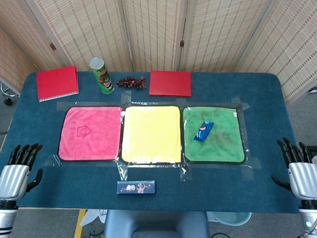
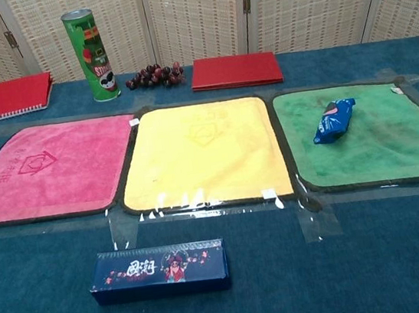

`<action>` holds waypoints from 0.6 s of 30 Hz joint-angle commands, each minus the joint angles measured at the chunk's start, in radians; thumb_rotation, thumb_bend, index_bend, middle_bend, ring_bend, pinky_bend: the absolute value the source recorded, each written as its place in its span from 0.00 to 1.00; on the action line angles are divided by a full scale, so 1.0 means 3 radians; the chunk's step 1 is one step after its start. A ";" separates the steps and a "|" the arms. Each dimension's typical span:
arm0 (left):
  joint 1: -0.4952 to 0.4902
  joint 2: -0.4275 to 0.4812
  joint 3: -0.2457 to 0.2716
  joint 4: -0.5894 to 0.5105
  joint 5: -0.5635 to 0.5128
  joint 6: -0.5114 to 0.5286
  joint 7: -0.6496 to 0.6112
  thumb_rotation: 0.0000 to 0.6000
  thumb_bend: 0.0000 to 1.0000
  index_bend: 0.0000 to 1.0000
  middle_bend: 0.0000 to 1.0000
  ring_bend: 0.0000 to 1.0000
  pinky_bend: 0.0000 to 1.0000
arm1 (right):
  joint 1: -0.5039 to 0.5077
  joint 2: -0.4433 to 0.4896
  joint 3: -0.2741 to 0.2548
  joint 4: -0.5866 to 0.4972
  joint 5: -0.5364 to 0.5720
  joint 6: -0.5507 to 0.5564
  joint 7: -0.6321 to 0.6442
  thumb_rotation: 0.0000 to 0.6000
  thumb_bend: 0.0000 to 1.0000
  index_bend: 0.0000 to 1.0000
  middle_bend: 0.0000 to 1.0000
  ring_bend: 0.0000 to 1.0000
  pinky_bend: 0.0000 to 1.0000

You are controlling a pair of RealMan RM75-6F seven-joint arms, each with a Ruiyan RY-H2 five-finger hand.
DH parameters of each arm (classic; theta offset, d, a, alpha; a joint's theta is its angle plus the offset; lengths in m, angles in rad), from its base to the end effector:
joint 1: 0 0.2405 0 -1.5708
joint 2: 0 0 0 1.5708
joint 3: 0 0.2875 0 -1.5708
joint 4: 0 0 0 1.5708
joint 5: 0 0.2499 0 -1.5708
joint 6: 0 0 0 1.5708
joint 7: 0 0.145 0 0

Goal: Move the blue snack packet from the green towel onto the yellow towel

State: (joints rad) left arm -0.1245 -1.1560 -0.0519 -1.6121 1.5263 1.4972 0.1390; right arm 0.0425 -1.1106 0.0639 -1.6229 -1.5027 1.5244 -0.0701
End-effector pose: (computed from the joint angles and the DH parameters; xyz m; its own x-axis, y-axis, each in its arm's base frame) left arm -0.3386 0.2014 0.1233 0.4870 -0.0334 0.8728 0.8700 -0.0697 -0.4881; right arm -0.3570 -0.1759 0.1453 0.4563 0.0324 0.8892 -0.8898 0.0279 0.4555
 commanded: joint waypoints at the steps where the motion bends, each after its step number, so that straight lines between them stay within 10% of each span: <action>1: -0.0003 0.0004 -0.0001 -0.0010 -0.0022 -0.0020 0.0010 1.00 0.52 0.13 0.14 0.12 0.04 | 0.0001 0.0002 0.0006 0.0000 0.0003 0.0002 0.0000 1.00 0.12 0.03 0.06 0.13 0.00; 18: 0.0010 0.0004 -0.0001 -0.0048 -0.0012 0.0017 0.0021 1.00 0.52 0.13 0.14 0.12 0.04 | 0.0069 -0.0042 0.0036 0.0068 -0.0017 -0.0062 -0.0003 1.00 0.12 0.03 0.06 0.13 0.00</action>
State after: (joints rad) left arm -0.1214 -1.1550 -0.0522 -1.6263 1.5228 1.5024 0.1451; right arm 0.0616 -1.1224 0.0733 -1.6031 -1.5092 1.5077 -0.0696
